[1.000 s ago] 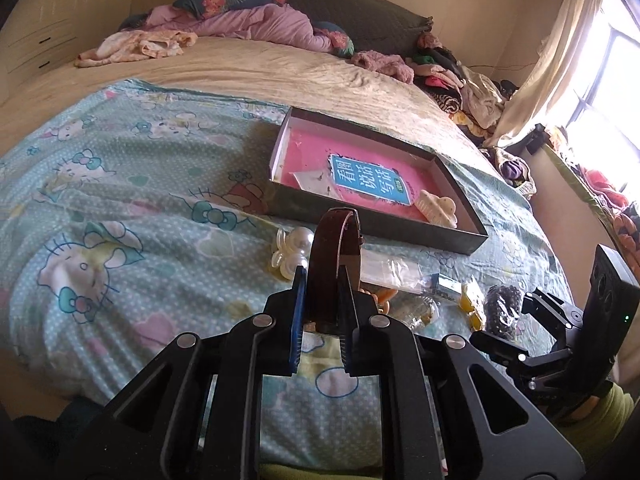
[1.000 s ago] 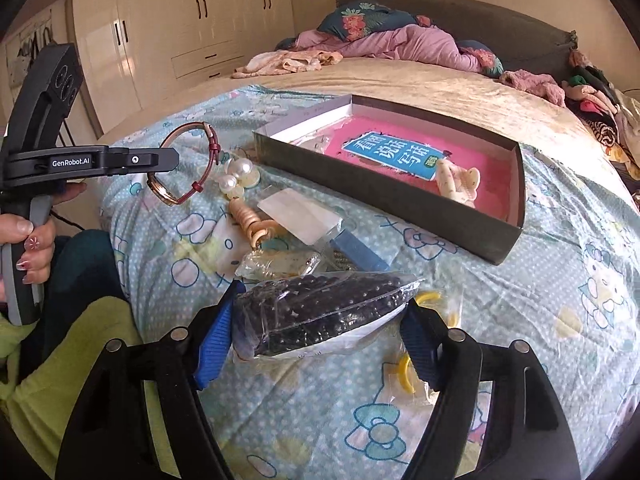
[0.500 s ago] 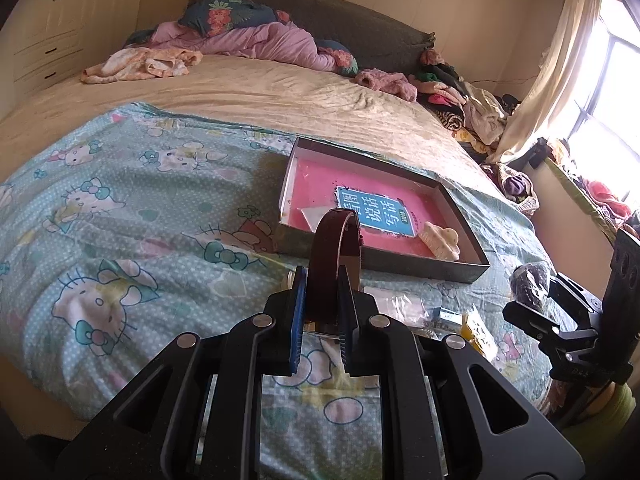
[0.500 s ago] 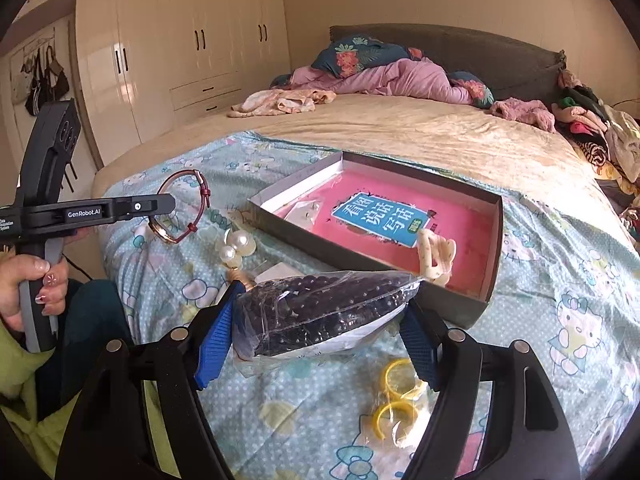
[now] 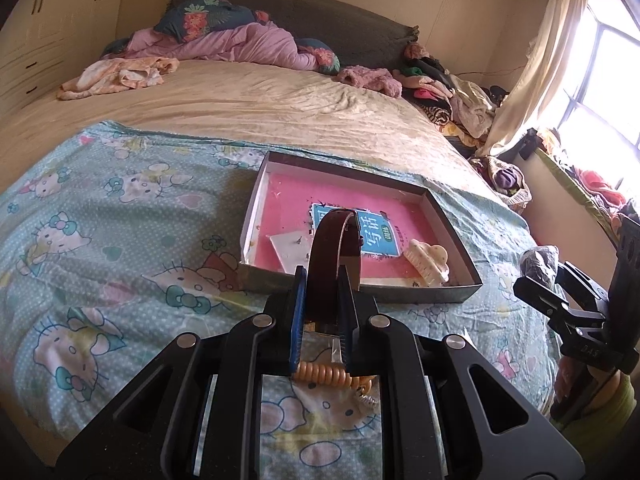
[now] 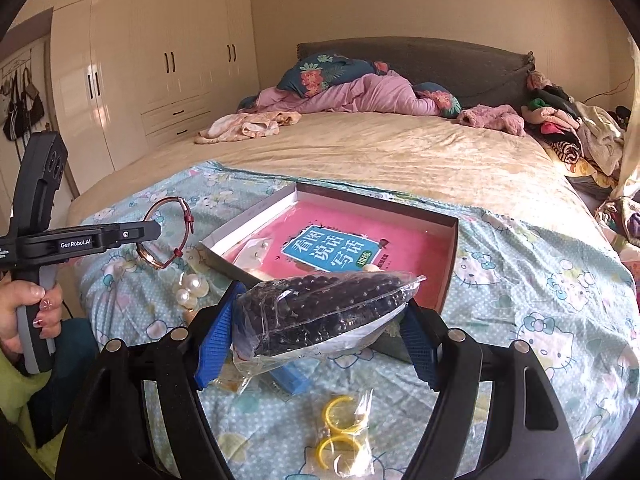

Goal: Organize jewelry
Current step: 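Carry the watch and black bracelet bag into the grey box and release both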

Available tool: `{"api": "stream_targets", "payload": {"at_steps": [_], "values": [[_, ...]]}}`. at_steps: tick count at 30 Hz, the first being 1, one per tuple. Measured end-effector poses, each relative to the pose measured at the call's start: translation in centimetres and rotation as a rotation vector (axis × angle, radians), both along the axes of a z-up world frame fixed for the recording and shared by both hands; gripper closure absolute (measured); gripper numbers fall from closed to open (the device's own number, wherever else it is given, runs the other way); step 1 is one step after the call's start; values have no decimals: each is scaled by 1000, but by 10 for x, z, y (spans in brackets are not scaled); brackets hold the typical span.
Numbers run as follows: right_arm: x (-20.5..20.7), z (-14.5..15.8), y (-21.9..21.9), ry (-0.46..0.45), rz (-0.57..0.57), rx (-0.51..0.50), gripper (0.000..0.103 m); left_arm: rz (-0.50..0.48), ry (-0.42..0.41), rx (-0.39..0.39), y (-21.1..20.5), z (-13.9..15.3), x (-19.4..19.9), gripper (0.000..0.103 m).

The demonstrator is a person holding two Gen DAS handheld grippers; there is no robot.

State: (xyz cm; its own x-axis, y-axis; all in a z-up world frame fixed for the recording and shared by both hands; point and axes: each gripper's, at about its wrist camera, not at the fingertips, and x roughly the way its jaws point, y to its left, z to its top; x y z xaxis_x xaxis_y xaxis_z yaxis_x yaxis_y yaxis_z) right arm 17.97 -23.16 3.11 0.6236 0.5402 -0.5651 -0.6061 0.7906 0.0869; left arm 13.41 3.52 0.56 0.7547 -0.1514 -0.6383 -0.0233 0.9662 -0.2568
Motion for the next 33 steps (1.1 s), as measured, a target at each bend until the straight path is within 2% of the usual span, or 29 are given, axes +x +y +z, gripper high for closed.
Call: {"api": "stream_targets", "payload": {"at_steps": [16,33], "values": [[35,-5,-19,-6,-89,-20,31,-79,-10,7,-34,7,55,95],[72,-25,-13,6,-106,-106,30,-111,57,19,-51,-25,91,95]]}}
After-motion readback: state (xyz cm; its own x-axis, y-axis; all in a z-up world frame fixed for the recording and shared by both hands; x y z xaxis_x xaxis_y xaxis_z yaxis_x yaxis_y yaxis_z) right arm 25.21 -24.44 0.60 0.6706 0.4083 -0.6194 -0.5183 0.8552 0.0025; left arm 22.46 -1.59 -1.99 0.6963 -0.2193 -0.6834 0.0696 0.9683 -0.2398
